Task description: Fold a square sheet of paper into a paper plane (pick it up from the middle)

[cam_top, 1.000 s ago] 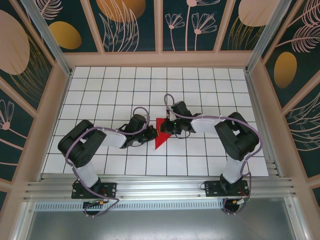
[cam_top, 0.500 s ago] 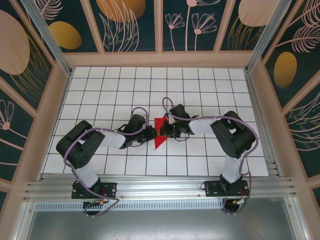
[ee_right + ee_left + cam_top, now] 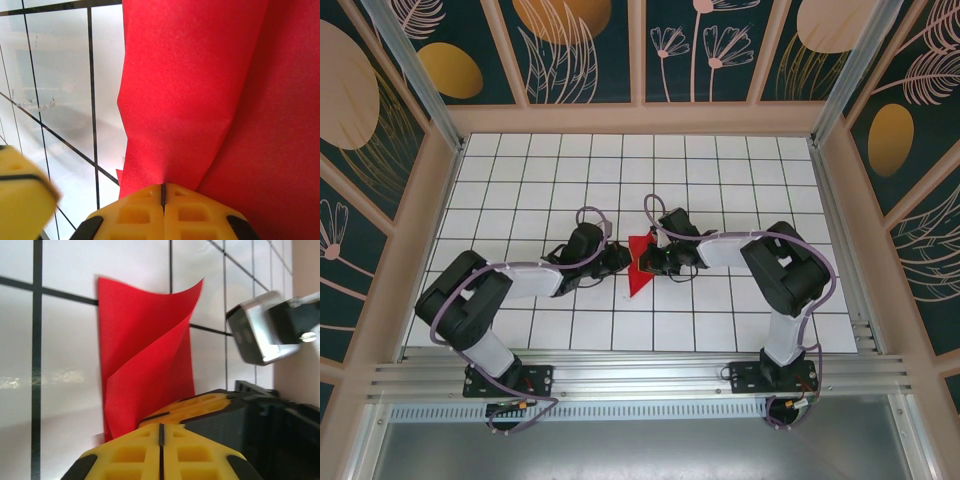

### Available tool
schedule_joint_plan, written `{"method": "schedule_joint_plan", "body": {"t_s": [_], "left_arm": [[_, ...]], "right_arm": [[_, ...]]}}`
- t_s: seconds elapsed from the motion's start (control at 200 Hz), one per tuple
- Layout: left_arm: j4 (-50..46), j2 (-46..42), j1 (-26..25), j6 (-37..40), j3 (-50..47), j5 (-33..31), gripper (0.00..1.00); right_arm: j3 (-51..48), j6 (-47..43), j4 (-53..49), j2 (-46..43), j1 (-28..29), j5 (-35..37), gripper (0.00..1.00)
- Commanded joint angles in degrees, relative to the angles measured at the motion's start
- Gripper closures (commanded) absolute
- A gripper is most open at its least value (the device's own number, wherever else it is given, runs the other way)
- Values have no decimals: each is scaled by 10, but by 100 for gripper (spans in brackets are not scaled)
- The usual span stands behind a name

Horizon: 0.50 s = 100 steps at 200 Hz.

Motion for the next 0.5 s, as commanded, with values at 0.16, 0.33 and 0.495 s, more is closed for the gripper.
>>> {"method": "schedule_joint_plan", "body": {"t_s": [0.16,0.33,0.495], "left_arm": [[3,62,2,11,42,9,94],[-6,84,2,18,49,4,94],[-13,93,2,20,43,-5,95]], "right_arm": [[-7,-18,-24,20,3,22,98],[-12,-21,-7,5,2,11,98],[-17,-25,24,-27,1,-19,97]]}}
